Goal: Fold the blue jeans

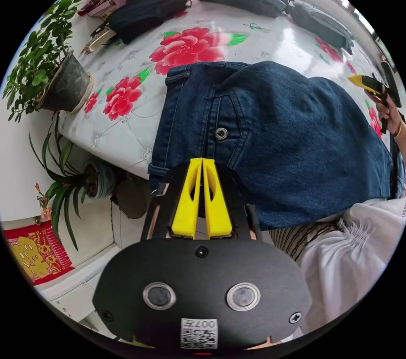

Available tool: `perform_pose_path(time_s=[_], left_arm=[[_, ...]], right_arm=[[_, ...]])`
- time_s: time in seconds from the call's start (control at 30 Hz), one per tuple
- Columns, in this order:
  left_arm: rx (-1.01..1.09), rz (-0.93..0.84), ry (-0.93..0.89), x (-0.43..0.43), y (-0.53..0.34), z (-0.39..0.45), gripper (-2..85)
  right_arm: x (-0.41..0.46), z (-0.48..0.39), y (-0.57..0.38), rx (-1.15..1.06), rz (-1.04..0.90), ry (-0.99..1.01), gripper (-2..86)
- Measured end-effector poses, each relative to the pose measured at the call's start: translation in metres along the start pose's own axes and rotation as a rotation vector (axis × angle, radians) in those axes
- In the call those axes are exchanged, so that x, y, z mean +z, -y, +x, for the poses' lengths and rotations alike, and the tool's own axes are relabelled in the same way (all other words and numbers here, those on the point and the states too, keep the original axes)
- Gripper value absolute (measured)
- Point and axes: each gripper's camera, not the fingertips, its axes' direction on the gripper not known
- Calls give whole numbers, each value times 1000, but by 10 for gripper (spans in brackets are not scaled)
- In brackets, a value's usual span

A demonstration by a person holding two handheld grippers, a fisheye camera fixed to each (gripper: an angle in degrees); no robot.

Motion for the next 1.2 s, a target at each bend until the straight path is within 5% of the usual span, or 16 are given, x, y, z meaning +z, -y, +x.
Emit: perform_pose_path(time_s=[0.23, 0.47, 0.67, 0.8, 1.2], left_arm=[[-19, 126, 41, 5, -22, 2, -10], [-55, 145, 23, 7, -23, -7, -10], [-55, 129, 40, 5, -18, -13, -10], [-80, 143, 48, 5, -17, -18, -10], [-282, 170, -33, 0, 14, -78, -5]], right_arm=[[60, 5, 3, -69, -427, 226, 64], [78, 66, 49, 156, -480, 187, 68], [119, 128, 68, 494, -424, 671, 62], [141, 131, 79, 510, -510, 556, 29], [58, 118, 89, 458, 15, 328, -2]])
